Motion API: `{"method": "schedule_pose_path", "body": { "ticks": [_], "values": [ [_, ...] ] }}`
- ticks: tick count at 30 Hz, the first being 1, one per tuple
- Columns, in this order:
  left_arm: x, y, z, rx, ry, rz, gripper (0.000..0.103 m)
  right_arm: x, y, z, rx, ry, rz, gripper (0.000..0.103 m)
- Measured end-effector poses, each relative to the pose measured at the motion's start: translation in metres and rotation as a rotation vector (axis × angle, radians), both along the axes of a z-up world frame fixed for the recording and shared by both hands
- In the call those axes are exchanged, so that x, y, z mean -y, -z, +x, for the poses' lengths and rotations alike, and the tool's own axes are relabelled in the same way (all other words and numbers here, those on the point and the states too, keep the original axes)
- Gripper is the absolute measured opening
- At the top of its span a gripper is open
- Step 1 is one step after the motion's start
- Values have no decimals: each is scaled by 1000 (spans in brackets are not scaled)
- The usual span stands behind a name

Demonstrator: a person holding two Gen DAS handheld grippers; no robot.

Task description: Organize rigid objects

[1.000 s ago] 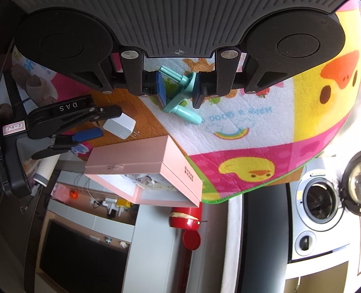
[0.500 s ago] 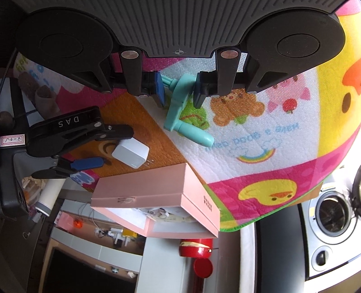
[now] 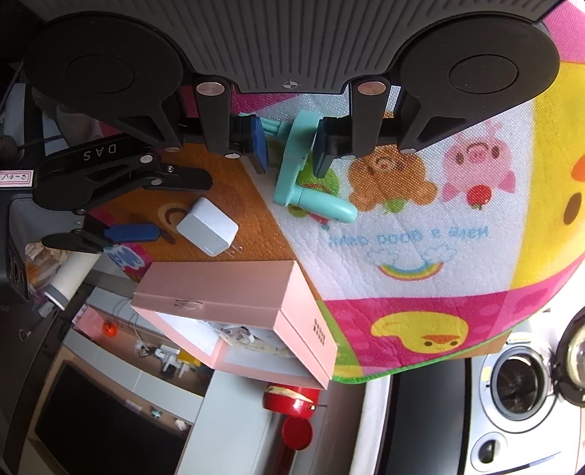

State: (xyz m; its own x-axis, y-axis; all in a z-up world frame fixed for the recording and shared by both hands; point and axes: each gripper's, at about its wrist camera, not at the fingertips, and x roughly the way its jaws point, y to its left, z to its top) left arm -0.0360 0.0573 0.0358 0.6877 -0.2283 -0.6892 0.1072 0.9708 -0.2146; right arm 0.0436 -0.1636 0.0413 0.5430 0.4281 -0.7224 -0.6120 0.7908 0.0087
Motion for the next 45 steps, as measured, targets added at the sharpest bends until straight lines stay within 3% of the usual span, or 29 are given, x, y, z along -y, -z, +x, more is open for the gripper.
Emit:
{"method": "schedule_pose_path", "body": {
  "ticks": [4,8,17,22,26,28,29,37,39,41,45],
  "values": [
    [11,1,-4,29,13,72,29,4,-2,2,41,49,-20,96],
    [12,2,-6,41,14,84,29,17,-4,17,66,169,-50,96],
    [10,4,-9,56,-8,61,30,18,-17,-4,63,43,-1,96],
    [9,2,-8,44,-23,51,29,-8,-18,13,46,57,-14,95],
    [8,1,-7,34,-35,53,26,-31,-15,26,45,41,-34,82],
    [9,0,-6,30,-38,55,25,-38,-12,29,20,37,-75,53],
    [9,0,-6,29,-39,60,25,-37,-12,30,9,37,-76,51],
    [17,-2,-20,62,3,78,22,5,-33,-7,44,12,-87,50],
    [27,-5,-27,89,35,138,15,22,-40,-16,46,25,-84,50],
    [38,-11,-32,116,81,202,14,37,-47,-22,54,38,-75,50],
    [43,-22,-29,109,128,199,14,63,-59,-33,112,79,-53,50]
  ]
}}
